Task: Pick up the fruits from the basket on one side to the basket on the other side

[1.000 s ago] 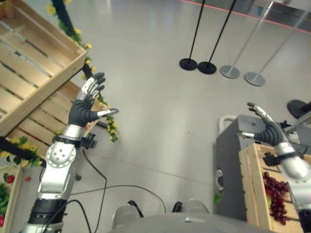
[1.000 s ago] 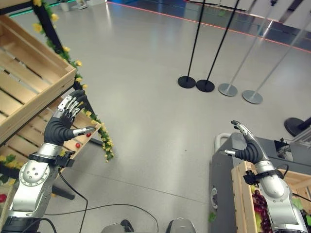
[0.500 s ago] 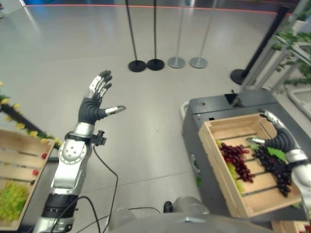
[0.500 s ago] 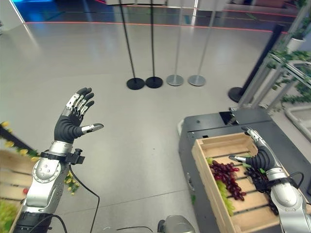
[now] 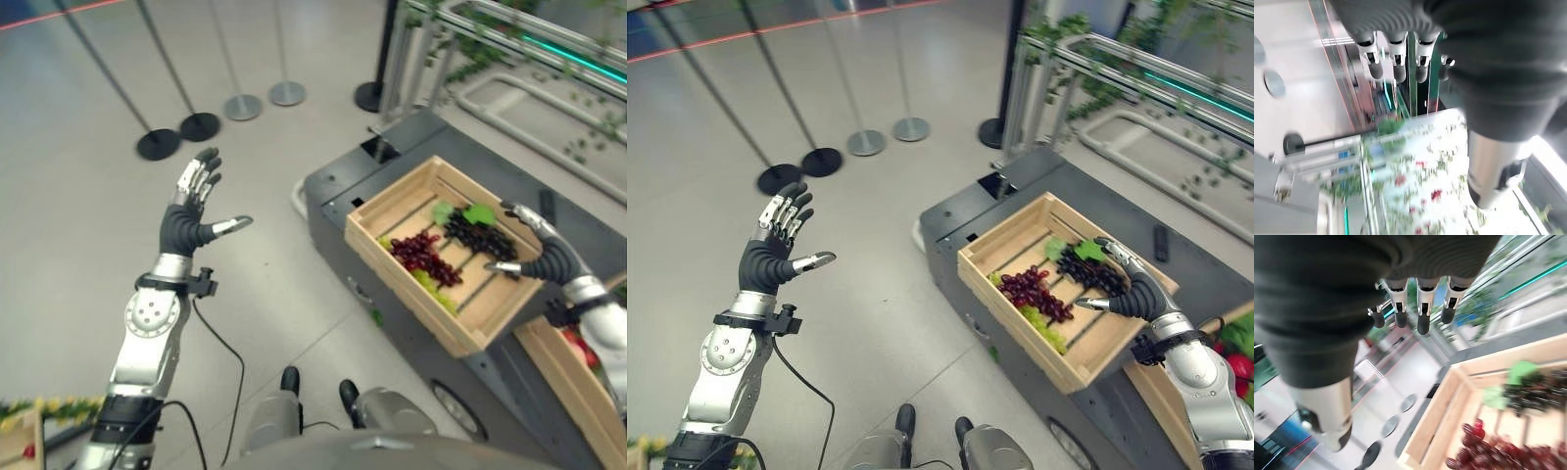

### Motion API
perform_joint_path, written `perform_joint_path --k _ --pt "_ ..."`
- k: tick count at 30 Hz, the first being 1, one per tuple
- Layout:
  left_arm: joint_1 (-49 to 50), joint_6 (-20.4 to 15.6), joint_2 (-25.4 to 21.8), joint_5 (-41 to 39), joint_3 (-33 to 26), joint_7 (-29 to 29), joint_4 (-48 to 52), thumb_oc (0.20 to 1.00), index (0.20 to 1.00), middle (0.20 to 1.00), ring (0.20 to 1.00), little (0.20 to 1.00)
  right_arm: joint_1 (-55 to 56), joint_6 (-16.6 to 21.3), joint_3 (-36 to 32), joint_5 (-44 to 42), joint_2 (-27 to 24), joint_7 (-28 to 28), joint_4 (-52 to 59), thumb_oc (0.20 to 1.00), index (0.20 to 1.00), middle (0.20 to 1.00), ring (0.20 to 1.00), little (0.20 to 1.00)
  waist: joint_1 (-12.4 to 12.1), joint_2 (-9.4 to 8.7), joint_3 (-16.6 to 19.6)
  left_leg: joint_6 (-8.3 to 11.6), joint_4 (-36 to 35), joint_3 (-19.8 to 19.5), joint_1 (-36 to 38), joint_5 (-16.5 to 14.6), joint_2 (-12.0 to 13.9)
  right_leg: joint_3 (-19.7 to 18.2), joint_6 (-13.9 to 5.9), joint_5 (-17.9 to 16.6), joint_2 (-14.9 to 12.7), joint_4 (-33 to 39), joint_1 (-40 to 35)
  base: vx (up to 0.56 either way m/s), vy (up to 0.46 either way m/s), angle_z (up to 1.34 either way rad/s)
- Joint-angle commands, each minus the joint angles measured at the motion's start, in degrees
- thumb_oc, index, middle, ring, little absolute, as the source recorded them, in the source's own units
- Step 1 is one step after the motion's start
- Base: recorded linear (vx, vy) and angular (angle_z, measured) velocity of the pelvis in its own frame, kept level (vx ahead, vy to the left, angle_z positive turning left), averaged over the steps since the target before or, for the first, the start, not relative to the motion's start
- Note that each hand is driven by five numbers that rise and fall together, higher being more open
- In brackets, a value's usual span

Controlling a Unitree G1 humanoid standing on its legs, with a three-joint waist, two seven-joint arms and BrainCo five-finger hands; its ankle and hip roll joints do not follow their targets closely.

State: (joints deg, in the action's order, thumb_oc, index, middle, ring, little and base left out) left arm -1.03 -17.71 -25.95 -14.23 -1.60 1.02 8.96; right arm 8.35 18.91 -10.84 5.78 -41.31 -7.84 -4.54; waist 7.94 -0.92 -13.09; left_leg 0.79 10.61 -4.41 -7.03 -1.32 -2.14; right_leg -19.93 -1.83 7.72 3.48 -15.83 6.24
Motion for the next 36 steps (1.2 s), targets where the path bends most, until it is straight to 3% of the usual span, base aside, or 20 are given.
perform_joint_path --k 1,6,9,12,14,16,17,18,19,21,24,25,27,29,36 --pt "-2.1 -4.1 -1.3 1.6 -1.8 -1.8 1.6 1.0 1.0 1.0 1.0 1.0 -6.0 1.9 1.2 -3.4 -0.3 -0.5 0.9 1.0 1.0 1.0 1.0 1.0 -1.7 -0.8 2.9 0.21 4.6 2.6 -1.5 -4.1 1.9 -1.5 -5.42 -0.7 -2.1 1.6 -3.5 -0.02 0.219 -0.59" --pt "-2.7 -4.0 -1.2 2.2 -1.4 -2.2 1.8 1.0 1.0 1.0 1.0 1.0 -5.7 1.4 1.7 -2.6 0.8 -0.7 1.2 1.0 1.0 1.0 1.0 1.0 -0.3 -0.93 2.8 -1.75 6.6 7.5 -0.5 -7.4 1.2 -3.5 -8.4 -0.6 -4.2 -0.7 -1.2 -0.01 0.199 -0.6" --pt "-2.7 -3.8 -0.9 2.1 -0.8 -1.9 1.7 1.0 1.0 1.0 1.0 1.0 -5.2 1.1 2.0 -2.2 1.4 -1.1 1.8 1.0 1.0 1.0 1.0 1.0 0.4 -1.06 2.6 -2.38 6.5 10.2 0.3 -7.9 1.1 -4.5 -9.79 -1.8 -5.0 -1.1 0.0 -0.06 0.159 -0.6" --pt "-2.8 -3.9 -0.7 2.1 -0.5 -1.8 1.9 1.0 1.0 1.0 1.0 1.0 -4.8 1.0 1.8 -2.3 1.9 -1.5 2.1 1.0 1.0 1.0 1.0 1.0 1.5 -1.35 2.1 -2.67 5.2 13.3 1.1 -8.2 1.0 -4.4 -10.88 -5.0 -6.5 -0.2 1.8 -0.12 0.136 -0.62" --pt "-3.1 -3.8 -0.7 2.4 -0.4 -1.9 2.0 1.0 1.0 1.0 1.0 1.0 -5.1 1.1 1.9 -2.4 2.1 -1.5 2.0 1.0 1.0 1.0 1.0 1.0 1.7 -1.73 1.6 -2.55 4.1 15.9 1.4 -8.2 1.2 -2.3 -11.53 -7.9 -7.8 2.9 3.3 -0.2 0.077 -0.54" --pt "-3.1 -3.8 -1.0 2.3 -0.7 -2.0 2.4 1.0 1.0 1.0 1.0 1.0 -5.7 1.2 2.1 -2.5 2.3 -1.3 2.2 1.0 1.0 1.0 1.0 1.0 0.9 -1.73 0.5 -2.14 3.1 17.6 1.4 -7.7 1.9 3.7 -11.23 -10.1 -9.3 3.2 6.2 -0.22 0.028 -1.01" --pt "-3.1 -3.7 -1.2 2.4 -1.1 -2.1 2.5 1.0 1.0 1.0 1.0 1.0 -6.2 1.1 2.3 -2.5 2.5 -1.2 2.3 1.0 1.0 1.0 1.0 1.0 0.0 -1.14 -0.4 -1.95 2.5 18.1 1.5 -7.1 2.7 10.1 -10.06 -9.4 -10.6 0.9 8.1 -0.23 0.059 -1.14" --pt "-2.9 -3.4 -1.3 2.6 -1.4 -2.5 2.7 1.0 1.0 1.0 1.0 1.0 -7.0 1.0 3.0 -2.6 2.6 -1.1 2.1 1.0 1.0 1.0 1.0 1.0 -1.7 -0.14 -1.2 -1.84 2.1 19.1 1.5 -6.5 3.7 20.1 -8.17 -7.1 -13.2 -3.3 10.0 -0.2 0.086 -0.91" --pt "-2.6 -3.1 -1.3 2.8 -1.9 -2.3 3.0 1.0 1.0 1.0 1.0 1.0 -7.2 0.9 3.4 -2.4 2.8 -1.2 2.1 1.0 1.0 1.0 1.0 1.0 -2.1 0.35 -1.3 -1.95 1.8 19.0 1.2 -5.9 3.9 24.7 -7.14 -5.6 -14.8 -6.7 9.9 -0.14 0.07 -0.57" --pt "-1.9 -2.8 -1.5 3.2 -2.7 -1.9 3.7 1.0 1.0 1.0 1.0 1.0 -7.7 0.5 4.3 -1.8 2.9 -1.7 2.0 1.0 1.0 1.0 1.0 1.0 -2.2 0.38 -0.9 -2.53 1.4 21.1 1.4 -5.4 4.1 28.4 -6.4 -2.9 -14.1 -12.9 7.8 -0.06 0.017 -0.52" --pt "-1.6 -2.7 -1.5 3.2 -2.9 -1.6 3.9 1.0 1.0 1.0 1.0 1.0 -8.3 0.6 5.1 -1.9 3.2 -2.2 1.8 1.0 1.0 1.0 1.0 1.0 -3.0 -0.11 -0.2 -2.79 0.9 23.4 2.2 -5.8 3.8 30.0 -6.08 -2.0 -13.0 -12.6 5.6 -0.01 -0.071 -0.45" --pt "-0.4 -2.8 -0.9 3.4 -3.8 -1.6 3.9 1.0 1.0 1.0 1.0 1.0 -8.5 0.7 5.8 -1.4 3.1 -2.4 1.7 1.0 1.0 1.0 1.0 1.0 -3.8 -0.23 1.0 -2.2 -0.2 24.9 3.3 -5.7 3.6 30.6 -5.86 -1.9 -12.8 -3.3 2.2 0.05 -0.174 -0.75" --pt "-0.2 -2.7 -0.2 3.2 -3.8 -1.9 3.3 1.0 1.0 1.0 1.0 1.0 -8.5 0.6 6.4 -1.4 2.9 -2.5 1.7 1.0 1.0 1.0 1.0 1.0 -3.5 0.32 1.4 -1.77 -0.6 25.4 3.7 -5.0 4.3 27.3 -5.4 -2.7 -10.4 -1.7 2.7 0.08 -0.2 -0.82" --pt "0.1 -2.9 0.4 2.8 -3.9 -1.9 3.3 1.0 1.0 1.0 1.0 1.0 -8.0 0.6 6.3 -1.8 2.1 -3.1 2.6 1.0 1.0 1.0 1.0 1.0 -3.3 0.86 1.8 -0.97 -0.9 26.0 4.0 -4.7 5.2 27.1 -5.23 -3.4 -9.3 2.1 1.7 0.05 -0.166 -0.4" --pt "-0.1 -2.5 1.0 2.5 -2.5 -1.5 3.0 1.0 1.0 1.0 1.0 1.0 -6.5 0.8 5.0 -3.8 1.2 -3.5 3.8 1.0 1.0 1.0 1.0 1.0 -2.0 0.67 1.3 1.46 4.6 25.1 4.2 -4.9 9.0 26.0 -2.78 -3.1 -7.0 3.0 -0.6 0.05 -0.165 -0.03"
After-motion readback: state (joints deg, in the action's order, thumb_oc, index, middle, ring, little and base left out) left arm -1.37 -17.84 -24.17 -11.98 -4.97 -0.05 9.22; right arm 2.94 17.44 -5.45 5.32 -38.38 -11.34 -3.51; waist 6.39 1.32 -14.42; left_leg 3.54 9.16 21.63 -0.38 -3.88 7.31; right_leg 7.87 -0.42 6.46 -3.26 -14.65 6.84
